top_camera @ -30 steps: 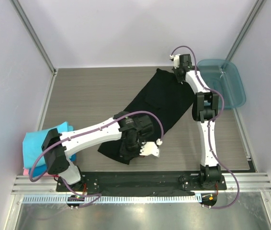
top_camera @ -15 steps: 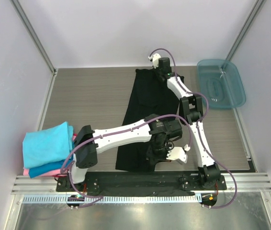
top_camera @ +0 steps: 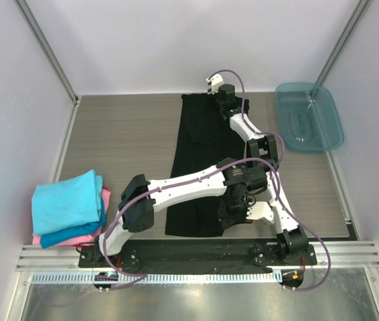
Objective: Fold and stack the t-shirts
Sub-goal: Fold the tshirt
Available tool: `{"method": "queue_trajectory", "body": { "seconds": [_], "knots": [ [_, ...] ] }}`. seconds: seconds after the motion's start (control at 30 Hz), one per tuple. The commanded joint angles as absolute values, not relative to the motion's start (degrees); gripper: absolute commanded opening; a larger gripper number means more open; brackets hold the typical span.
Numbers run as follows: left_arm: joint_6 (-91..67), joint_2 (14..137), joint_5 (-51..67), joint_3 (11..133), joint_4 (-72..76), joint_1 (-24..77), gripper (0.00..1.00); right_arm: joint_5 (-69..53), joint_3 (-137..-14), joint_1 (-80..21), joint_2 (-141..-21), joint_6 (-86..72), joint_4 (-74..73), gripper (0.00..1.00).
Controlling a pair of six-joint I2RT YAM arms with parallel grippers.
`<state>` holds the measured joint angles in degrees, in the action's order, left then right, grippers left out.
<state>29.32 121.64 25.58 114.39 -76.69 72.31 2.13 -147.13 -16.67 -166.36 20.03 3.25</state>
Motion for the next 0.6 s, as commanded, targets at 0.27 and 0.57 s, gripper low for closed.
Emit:
{"method": "queue_trajectory", "body": {
  "seconds": [0.27, 0.57],
  "knots": [
    [18.23, 110.86, 22.69, 131.84, -78.33, 61.55, 0.49, 1.58, -142.77, -13.19, -148.91, 10.02, 11.87, 0.86],
    [-3.58, 100.29, 26.88, 112.96, -66.54, 33.69, 0.71, 1.86, -117.98, -9.23, -120.09, -2.44, -2.78, 0.87]
  ]
}}
